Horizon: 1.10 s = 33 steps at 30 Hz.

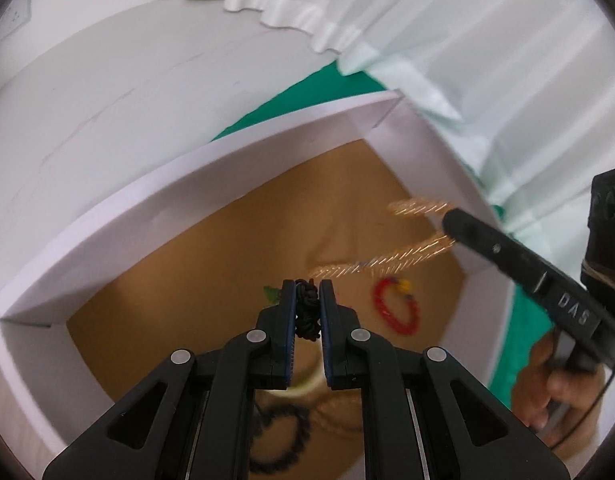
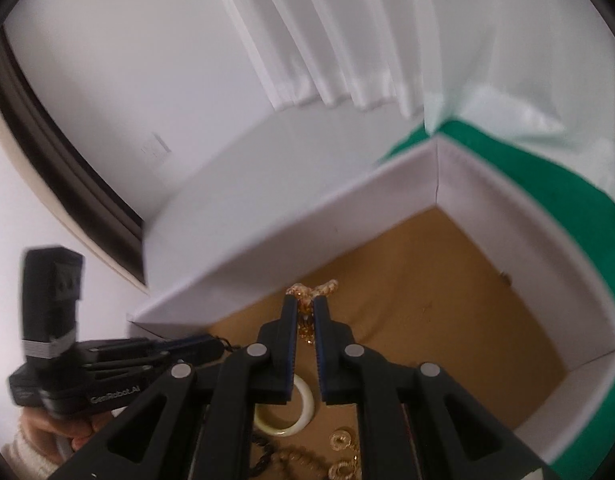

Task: Organize jewelry
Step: 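Carry the pendant over the box and open the left tool while the right tool drops the necklace, then withdraw both tools and move the left tool over the gold bangle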

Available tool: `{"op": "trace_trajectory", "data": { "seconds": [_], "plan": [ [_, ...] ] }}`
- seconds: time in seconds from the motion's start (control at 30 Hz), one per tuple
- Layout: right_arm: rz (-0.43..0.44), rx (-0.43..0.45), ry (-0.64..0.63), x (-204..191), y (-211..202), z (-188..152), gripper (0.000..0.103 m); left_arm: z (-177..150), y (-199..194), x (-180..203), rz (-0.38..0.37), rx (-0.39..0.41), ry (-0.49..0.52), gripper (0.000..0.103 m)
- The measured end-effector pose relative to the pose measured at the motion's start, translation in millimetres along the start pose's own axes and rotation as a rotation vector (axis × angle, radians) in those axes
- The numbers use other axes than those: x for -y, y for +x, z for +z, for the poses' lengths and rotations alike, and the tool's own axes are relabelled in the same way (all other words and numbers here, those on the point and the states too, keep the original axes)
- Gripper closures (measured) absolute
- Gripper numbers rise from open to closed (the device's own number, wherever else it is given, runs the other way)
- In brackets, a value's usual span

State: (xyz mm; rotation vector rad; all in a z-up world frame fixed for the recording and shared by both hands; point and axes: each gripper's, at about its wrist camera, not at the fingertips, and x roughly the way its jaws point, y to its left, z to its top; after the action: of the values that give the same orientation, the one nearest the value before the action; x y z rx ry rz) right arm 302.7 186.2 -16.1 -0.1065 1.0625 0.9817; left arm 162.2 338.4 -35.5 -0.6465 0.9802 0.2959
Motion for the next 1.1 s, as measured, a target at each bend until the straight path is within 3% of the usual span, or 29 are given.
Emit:
{"op": "trace_trajectory", "data": {
  "seconds": [0.07,0.1,0.17,0.2,0.23,0.37,0.5,0.63,0.87,1.1],
  "plan": [
    [-0.042,-0.008,0.026,3.2,10.4,-3.2,0.092,-0.8,6.5,-1.5,0.052,0.005,0.017,0.093],
    [-0.054,-0.003,0.039,5.2,8.6,-3.2,0.092,-2.1,7.2,-2.8,0.072,0.007,0.023,0.087],
    [-0.058,0.019,0.078,10.1,-1.8,-3.1,0.083,-4.2,4.7,-3.9,0.083,0.012,0.025,0.064],
    [-0.055,0.034,0.087,12.1,-10.6,-3.3,0.067,-6.0,1.4,-4.5,0.085,0.020,0.023,0.047],
    [-0.060,0.056,0.087,13.4,-21.7,-4.4,0.051,-11.2,-6.8,-3.4,0.090,0.040,0.027,0.039],
    [-0.125,0.146,0.030,15.1,-77.0,-23.2,0.040,-34.3,-33.4,11.0,0.081,0.078,0.088,0.034],
    [-0.219,0.158,0.002,28.6,-116.9,-67.6,0.022,-73.9,-65.1,47.4,0.052,0.130,0.197,0.022],
    [-0.351,0.154,0.060,71.8,-148.7,-138.7,0.022,-118.6,-86.4,97.7,0.006,0.172,0.305,0.012],
    [-0.646,0.072,0.244,152.4,-190.3,-261.6,0.022,-201.7,-77.6,190.8,-0.169,0.089,0.467,0.008],
    [-0.815,0.089,0.330,170.1,-229.4,-318.7,0.022,-252.9,-18.5,247.3,-0.138,-0.021,0.587,0.008]
  ]
}}
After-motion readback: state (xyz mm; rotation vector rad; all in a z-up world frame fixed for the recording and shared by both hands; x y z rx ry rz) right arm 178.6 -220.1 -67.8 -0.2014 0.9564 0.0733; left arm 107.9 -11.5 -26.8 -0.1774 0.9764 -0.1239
